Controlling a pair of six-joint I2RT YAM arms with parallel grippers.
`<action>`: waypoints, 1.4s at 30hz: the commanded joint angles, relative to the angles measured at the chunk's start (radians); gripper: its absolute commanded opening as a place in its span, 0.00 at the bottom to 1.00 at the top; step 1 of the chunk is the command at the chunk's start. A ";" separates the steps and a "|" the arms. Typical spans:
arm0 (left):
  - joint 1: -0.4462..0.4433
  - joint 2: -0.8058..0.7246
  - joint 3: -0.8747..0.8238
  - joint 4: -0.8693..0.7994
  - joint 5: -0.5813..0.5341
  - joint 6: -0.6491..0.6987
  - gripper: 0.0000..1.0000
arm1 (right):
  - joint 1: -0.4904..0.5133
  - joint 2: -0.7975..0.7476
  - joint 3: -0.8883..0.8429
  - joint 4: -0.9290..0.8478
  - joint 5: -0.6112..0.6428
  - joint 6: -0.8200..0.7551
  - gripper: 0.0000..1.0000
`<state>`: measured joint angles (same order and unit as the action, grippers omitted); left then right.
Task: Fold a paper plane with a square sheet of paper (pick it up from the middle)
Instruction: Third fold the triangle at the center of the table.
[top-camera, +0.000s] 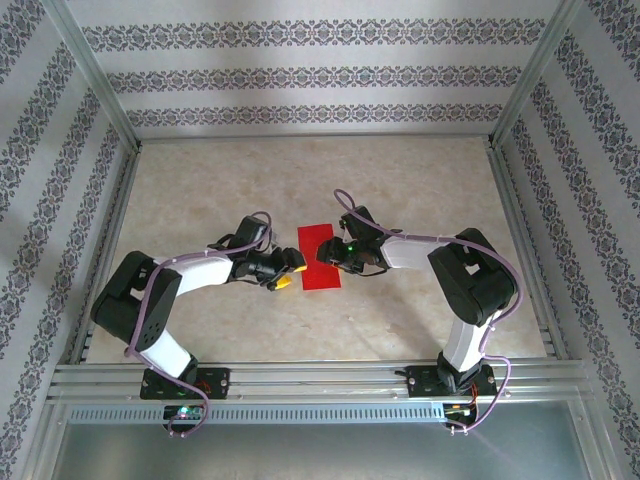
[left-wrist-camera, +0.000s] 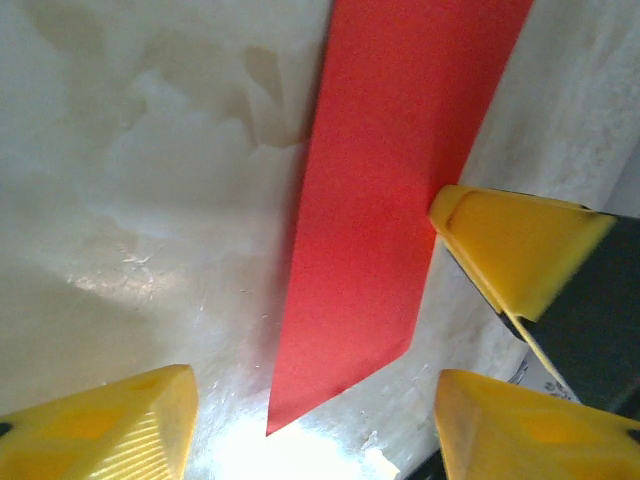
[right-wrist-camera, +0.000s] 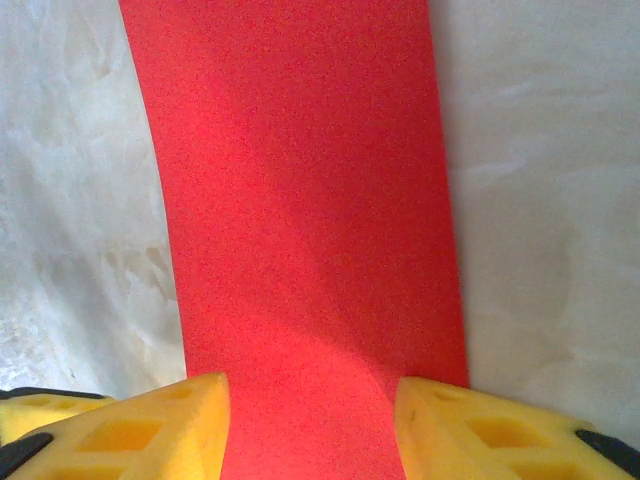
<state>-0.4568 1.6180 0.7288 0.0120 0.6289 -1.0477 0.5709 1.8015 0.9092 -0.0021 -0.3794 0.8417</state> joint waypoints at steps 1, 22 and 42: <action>-0.026 0.030 0.022 0.030 0.017 -0.043 0.57 | -0.006 0.043 -0.043 -0.052 0.021 0.013 0.52; -0.042 0.110 0.080 0.029 0.049 -0.049 0.38 | -0.016 0.047 -0.046 -0.053 0.020 0.002 0.52; -0.016 0.127 0.121 0.080 0.079 0.040 0.32 | -0.019 0.048 -0.050 -0.056 0.020 -0.008 0.52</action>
<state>-0.4824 1.7393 0.8146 0.0574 0.6865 -1.0615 0.5583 1.8015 0.9016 0.0128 -0.3985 0.8421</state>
